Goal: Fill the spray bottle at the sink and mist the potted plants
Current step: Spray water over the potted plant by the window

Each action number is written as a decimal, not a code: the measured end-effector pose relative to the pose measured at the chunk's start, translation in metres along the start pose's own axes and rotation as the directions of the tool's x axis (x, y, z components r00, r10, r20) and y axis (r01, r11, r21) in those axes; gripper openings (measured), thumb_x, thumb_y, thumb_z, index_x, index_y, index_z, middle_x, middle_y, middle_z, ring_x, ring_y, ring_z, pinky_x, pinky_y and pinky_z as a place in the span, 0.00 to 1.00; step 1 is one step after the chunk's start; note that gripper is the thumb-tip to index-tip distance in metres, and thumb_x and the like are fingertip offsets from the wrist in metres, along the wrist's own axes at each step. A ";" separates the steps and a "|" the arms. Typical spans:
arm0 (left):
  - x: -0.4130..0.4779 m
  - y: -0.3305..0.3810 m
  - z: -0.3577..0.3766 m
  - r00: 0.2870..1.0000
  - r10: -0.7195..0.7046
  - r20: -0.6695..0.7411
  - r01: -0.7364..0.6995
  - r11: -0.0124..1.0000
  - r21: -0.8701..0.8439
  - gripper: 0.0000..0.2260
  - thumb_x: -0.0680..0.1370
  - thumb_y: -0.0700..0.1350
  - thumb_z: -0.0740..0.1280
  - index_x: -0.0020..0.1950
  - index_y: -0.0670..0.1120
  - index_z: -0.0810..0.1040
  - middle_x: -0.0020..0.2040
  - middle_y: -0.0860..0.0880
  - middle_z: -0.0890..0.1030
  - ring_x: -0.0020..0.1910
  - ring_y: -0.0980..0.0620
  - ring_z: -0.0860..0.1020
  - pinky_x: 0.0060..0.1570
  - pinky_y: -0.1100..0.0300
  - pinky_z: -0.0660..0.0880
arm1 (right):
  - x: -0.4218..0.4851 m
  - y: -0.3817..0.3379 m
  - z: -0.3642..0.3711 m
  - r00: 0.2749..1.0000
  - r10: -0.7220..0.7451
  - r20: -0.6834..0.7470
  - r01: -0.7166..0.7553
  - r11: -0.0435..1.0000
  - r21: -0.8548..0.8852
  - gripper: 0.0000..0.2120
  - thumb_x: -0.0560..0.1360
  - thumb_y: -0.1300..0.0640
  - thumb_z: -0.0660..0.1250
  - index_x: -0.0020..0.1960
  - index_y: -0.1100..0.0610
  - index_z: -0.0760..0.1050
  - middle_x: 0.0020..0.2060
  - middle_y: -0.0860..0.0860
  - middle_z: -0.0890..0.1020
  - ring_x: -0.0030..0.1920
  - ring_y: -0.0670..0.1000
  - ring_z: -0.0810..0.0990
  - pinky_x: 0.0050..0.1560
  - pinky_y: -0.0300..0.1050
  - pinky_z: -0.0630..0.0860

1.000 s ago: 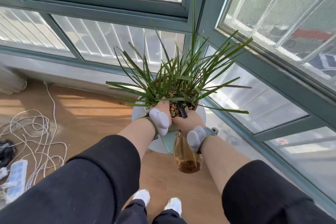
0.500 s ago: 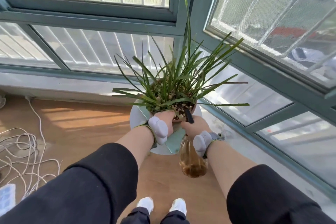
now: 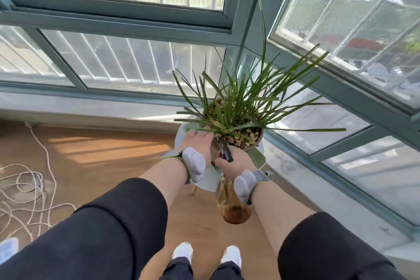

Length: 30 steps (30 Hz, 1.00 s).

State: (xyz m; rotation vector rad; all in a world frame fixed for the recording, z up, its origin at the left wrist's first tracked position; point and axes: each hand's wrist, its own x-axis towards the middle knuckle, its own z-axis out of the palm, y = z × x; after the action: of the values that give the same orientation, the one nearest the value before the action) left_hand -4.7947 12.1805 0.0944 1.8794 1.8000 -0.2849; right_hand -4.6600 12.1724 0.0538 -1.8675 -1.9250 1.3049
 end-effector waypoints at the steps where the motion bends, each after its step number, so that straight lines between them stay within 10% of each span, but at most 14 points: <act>1: 0.000 -0.002 -0.003 0.999 0.033 0.010 -0.033 0.999 0.016 0.26 0.77 0.39 0.57 0.74 0.48 0.55 0.75 0.47 0.58 0.73 0.44 0.54 0.70 0.53 0.56 | 0.001 -0.003 0.002 1.000 0.001 -0.001 -0.001 1.000 -0.006 0.10 0.70 0.56 0.66 0.45 0.63 0.73 0.39 0.60 0.78 0.40 0.58 0.75 0.41 0.51 0.72; 9: 0.021 -0.025 -0.016 0.968 0.250 0.024 -0.250 0.948 0.194 0.27 0.75 0.43 0.58 0.74 0.47 0.57 0.76 0.47 0.54 0.76 0.48 0.49 0.74 0.49 0.44 | 0.009 -0.023 0.014 0.993 0.056 -0.101 -0.053 0.998 0.033 0.10 0.70 0.54 0.67 0.36 0.53 0.66 0.30 0.49 0.71 0.36 0.53 0.70 0.38 0.47 0.67; 16: 0.017 -0.043 -0.018 0.992 0.123 -0.010 -0.124 0.992 -0.012 0.30 0.76 0.42 0.55 0.76 0.52 0.47 0.76 0.50 0.55 0.72 0.43 0.58 0.67 0.51 0.60 | 0.017 -0.040 0.018 0.971 0.131 -0.203 -0.101 0.983 0.152 0.14 0.61 0.41 0.60 0.34 0.53 0.68 0.28 0.49 0.73 0.31 0.51 0.70 0.33 0.44 0.66; 30: 0.005 -0.051 -0.024 0.978 0.208 -0.003 -0.208 0.977 -0.042 0.31 0.75 0.42 0.55 0.76 0.47 0.48 0.76 0.47 0.54 0.71 0.42 0.60 0.64 0.50 0.64 | 0.033 -0.052 0.019 0.938 0.295 -0.182 -0.280 0.955 0.103 0.15 0.68 0.58 0.64 0.28 0.54 0.58 0.23 0.49 0.65 0.28 0.52 0.61 0.29 0.44 0.57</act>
State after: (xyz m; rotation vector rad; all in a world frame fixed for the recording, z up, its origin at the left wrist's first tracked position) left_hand -4.8483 12.1959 0.1017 2.0170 1.5786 -0.1707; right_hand -4.7179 12.2011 0.0619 -2.2086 -1.5290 1.1929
